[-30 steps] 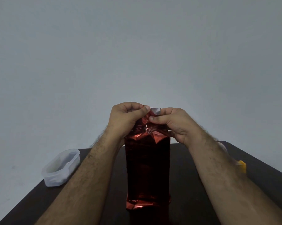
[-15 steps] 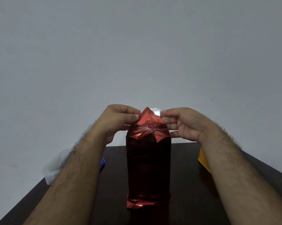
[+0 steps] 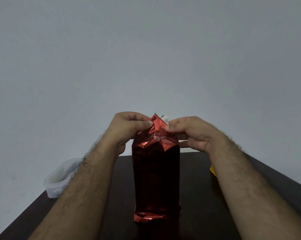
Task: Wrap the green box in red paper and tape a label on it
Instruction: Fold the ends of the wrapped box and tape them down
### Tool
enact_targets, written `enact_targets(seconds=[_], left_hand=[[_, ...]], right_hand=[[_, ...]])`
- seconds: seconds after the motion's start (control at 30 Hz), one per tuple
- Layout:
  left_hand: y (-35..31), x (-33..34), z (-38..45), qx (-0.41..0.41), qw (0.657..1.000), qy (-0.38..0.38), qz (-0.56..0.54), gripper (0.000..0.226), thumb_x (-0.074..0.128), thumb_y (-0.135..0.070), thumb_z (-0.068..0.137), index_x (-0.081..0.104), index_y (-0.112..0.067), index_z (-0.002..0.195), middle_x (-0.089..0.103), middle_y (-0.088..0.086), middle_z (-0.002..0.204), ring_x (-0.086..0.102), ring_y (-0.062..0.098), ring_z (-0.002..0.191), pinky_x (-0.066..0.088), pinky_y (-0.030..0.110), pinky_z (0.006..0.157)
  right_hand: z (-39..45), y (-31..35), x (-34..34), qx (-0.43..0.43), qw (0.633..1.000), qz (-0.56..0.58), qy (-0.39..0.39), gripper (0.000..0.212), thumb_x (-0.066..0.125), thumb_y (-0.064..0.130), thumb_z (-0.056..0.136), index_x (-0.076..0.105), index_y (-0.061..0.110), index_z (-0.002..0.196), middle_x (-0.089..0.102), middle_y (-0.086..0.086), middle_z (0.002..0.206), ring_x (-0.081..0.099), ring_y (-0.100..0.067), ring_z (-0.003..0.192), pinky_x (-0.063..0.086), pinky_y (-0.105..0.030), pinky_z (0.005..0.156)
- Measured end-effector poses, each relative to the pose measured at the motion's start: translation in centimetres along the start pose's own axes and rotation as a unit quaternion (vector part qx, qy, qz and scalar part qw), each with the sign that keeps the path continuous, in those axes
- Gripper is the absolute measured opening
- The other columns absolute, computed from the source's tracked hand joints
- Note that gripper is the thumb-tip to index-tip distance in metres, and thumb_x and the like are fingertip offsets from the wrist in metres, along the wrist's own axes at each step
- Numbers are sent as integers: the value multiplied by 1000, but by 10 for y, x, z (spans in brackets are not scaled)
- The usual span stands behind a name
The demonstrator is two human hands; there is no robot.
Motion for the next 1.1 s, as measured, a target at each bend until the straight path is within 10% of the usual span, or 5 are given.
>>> enact_targets(seconds=[0.3,0.57,0.8,1.0,1.1], left_hand=[[-61,-1,-21,134,979,-54,144,47,82,-48,87,74,-4,75,74,10,73,58,13,56,46,23,56],[-54,45,-38,66,918,63,386,66,87,-80,43,77,-26,79,75,-6,76,71,13,71,62,37,64],[-59,40,-28,106,927,18,360,16,89,-23,69,78,-26,79,75,-8,74,72,12,76,65,40,76],[-54,40,-26,141,974,79,157,26,77,14,77,81,-11,84,78,12,78,75,23,75,58,34,71],[-48,47,-27,172,977,113,51,20,74,21,80,76,4,89,76,15,79,69,27,72,57,35,70]], right_hand=[[-9,25,-28,-91,960,-72,-253,16,86,-4,63,76,8,64,75,-10,69,77,-28,66,65,-42,61],[-19,31,0,-33,988,-29,-146,21,71,11,90,73,-8,99,76,-22,82,70,-26,60,56,-30,50],[-33,52,-5,-46,989,-112,-84,21,56,12,101,63,4,119,79,-20,86,79,-33,75,65,-42,72],[-54,79,-10,-211,898,-386,-12,67,95,19,73,67,47,126,65,24,131,59,4,122,56,-34,95],[-52,82,3,-247,898,-363,18,43,92,17,78,77,35,115,73,19,118,63,1,117,49,-35,100]])
Point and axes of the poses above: each hand's wrist, its own z-axis towards the middle knuckle, its own x-axis out of the palm, y = z × x, the point moved 10 cm from there along z, towards the middle knuckle
